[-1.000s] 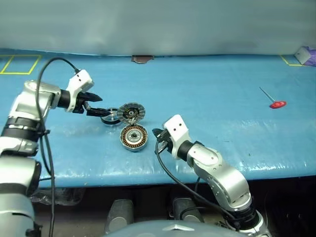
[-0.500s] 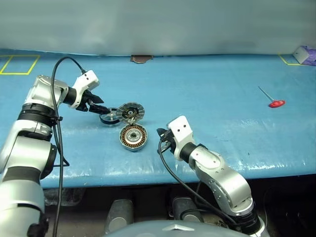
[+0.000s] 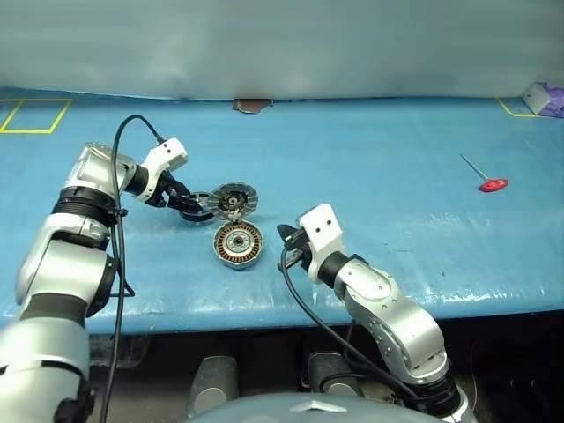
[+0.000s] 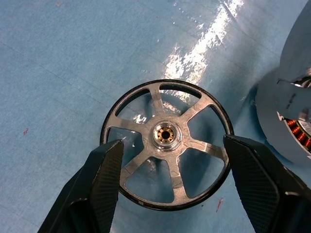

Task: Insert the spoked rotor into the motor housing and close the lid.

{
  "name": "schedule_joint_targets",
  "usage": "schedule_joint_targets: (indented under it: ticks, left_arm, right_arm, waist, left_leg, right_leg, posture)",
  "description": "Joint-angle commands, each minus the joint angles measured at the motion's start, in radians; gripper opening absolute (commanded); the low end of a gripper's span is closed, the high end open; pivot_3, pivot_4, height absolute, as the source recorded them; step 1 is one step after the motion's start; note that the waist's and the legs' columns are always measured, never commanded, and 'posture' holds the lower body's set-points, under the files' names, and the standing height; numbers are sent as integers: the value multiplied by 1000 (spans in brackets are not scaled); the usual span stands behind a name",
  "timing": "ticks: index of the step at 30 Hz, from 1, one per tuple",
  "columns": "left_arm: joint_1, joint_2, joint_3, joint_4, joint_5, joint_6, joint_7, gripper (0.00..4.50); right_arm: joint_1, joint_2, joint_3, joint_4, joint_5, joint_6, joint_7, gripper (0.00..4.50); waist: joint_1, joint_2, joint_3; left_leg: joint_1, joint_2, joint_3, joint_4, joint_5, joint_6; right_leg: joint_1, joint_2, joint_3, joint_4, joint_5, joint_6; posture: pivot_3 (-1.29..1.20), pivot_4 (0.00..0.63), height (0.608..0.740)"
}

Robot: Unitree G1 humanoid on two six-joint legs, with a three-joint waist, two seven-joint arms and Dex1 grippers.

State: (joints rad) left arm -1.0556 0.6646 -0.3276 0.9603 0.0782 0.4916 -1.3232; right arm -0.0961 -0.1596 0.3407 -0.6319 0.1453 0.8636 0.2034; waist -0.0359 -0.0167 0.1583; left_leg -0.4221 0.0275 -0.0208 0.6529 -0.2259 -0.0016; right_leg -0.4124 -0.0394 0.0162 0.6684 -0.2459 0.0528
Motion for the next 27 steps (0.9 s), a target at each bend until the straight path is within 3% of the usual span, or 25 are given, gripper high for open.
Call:
schedule_joint_targets:
  ticks: [1,24,27]
  left_arm:
    - [-44,-8,12,27,24,-19,18,3567]
    - [-65,-80,9,161,119,-83,42,3567]
    - [-65,-86,15,163,118,-90,46,3003]
  right_arm:
    - [-2,5,-5,-12,-3,-27,-5,0]
    - [1,9,-12,-6,-9,-40,-13,0]
    - [2,11,-13,-6,-11,-40,-14,0]
  waist:
    - [0,0,0]
    - [0,0,0]
    - [1,0,0]
  left_leg:
    - [0,0,0,0,0,0]
    - [0,0,-1,9,0,0]
    - [0,0,-1,9,0,0]
  right_leg:
    - [0,0,0,0,0,0]
    - [0,0,0,9,-1,2]
    - [0,0,0,9,-1,2]
  posture:
    - [0,150,740]
    - [0,150,740]
    - [0,150,740]
